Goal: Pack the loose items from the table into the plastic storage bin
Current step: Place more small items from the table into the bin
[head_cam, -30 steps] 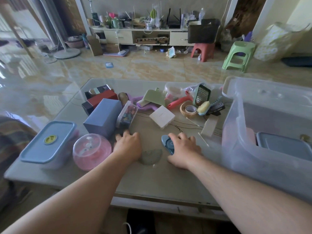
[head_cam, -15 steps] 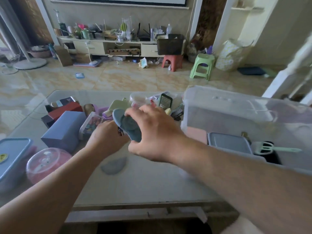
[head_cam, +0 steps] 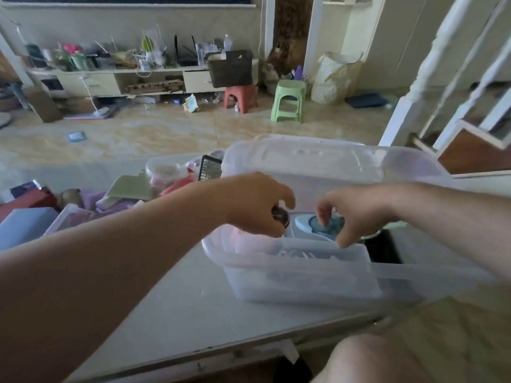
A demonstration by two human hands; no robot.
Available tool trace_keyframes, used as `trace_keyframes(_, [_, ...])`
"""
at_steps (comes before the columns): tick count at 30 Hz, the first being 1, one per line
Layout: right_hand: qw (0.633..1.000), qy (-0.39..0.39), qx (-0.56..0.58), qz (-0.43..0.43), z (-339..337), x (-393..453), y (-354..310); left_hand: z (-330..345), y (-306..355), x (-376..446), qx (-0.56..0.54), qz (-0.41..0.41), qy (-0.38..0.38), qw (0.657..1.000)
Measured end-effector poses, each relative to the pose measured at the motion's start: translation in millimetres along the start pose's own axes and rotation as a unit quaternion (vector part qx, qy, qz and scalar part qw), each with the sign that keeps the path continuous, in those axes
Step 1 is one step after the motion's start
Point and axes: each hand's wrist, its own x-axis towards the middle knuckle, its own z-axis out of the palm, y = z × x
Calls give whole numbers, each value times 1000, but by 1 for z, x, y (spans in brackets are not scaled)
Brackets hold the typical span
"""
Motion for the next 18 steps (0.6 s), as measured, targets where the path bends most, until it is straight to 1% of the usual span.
trace_keyframes(2, [999,-20,-1,-26,17,4,1,17,10,15,80,11,-100,992])
trace_keyframes(4, [998,-15,-14,-66,30,12,-4,33,13,25,140,6,-193,971])
trace_keyframes(5, [996,-15,-19,-87,34,15,-7,38,13,27,155,-1,-230,961])
trace_keyframes(7, [993,-20,-20,-119,39,21,-12,44,10,28,157,-22,-266,951])
trace_keyframes(10, [987,-23,-24,-155,41,26,-23,48,6,25,154,-28,-271,950])
trace_keyframes(12, [986,-26,-8,-165,42,27,-27,47,4,22,162,-23,-256,953])
trace_keyframes(15, [988,-18,39,-146,39,22,-28,38,3,18,170,-20,-217,961])
trace_keyframes(17, [989,-18,82,-125,35,15,-29,31,4,11,160,-22,-220,962])
trace_keyframes(18, [987,-23,110,-115,32,10,-30,25,5,7,137,-26,-214,967])
